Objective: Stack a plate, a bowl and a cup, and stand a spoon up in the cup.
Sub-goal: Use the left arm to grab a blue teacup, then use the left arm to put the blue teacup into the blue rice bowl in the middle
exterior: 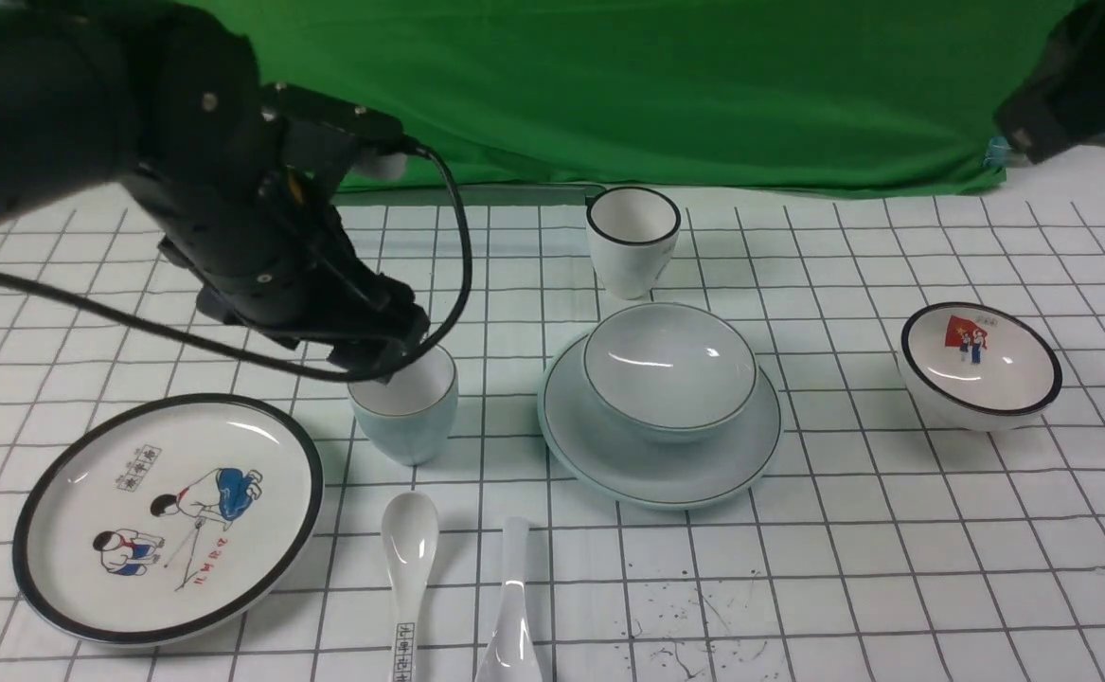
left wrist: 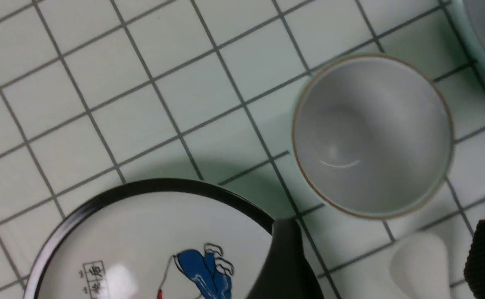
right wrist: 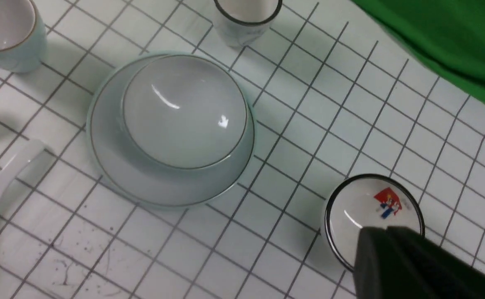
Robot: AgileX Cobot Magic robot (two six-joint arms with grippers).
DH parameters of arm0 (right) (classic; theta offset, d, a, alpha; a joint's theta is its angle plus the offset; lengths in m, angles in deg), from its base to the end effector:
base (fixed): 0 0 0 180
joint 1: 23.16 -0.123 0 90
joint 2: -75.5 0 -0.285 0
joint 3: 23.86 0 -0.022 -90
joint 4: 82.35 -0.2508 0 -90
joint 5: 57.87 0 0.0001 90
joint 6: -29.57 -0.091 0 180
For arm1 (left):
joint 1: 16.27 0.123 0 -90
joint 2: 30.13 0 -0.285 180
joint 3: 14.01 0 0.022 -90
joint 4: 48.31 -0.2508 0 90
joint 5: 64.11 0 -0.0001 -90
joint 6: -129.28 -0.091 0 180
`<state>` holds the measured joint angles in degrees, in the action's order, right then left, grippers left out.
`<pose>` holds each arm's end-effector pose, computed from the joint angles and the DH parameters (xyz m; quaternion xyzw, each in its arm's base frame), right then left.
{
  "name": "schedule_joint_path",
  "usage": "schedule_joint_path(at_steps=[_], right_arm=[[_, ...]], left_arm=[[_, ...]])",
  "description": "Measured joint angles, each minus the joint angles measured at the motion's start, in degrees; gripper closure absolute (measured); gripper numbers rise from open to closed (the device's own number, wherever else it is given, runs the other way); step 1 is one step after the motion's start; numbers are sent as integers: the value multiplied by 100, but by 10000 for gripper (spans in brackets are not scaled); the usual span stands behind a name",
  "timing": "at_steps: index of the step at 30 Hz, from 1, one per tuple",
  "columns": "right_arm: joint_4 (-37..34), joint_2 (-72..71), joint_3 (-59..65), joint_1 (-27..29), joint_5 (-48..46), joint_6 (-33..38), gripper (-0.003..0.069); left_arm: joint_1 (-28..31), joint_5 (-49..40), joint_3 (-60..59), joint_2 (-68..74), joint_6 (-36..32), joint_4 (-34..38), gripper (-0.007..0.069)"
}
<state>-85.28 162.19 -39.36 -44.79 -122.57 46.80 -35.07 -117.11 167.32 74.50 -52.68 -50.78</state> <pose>0.2560 0.1060 0.4439 -0.3068 0.8742 0.0399 0.3741 0.3396 -0.1123 0.2792 0.1853 0.9608 -0.0108 0.2059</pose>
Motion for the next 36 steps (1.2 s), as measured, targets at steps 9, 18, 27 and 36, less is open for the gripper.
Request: schedule_joint_path(at_steps=[9, 18, 27, 36], right_arm=[[-18, -164, 0, 0, -348, -77, 598], [-18, -164, 0, 0, -354, -77, 587], [-18, -205, 0, 0, -457, -88, 571], [-13, -1247, 303, 0, -484, -213, 557]], left_arm=[[0, 187, 449, 1052, 196, -216, 133], [0, 325, 456, 1568, 292, -205, 423], [-14, -73, 1292, 1238, 86, 21, 630], [-766, -658, 2922, 1236, -441, 1046, 630]])
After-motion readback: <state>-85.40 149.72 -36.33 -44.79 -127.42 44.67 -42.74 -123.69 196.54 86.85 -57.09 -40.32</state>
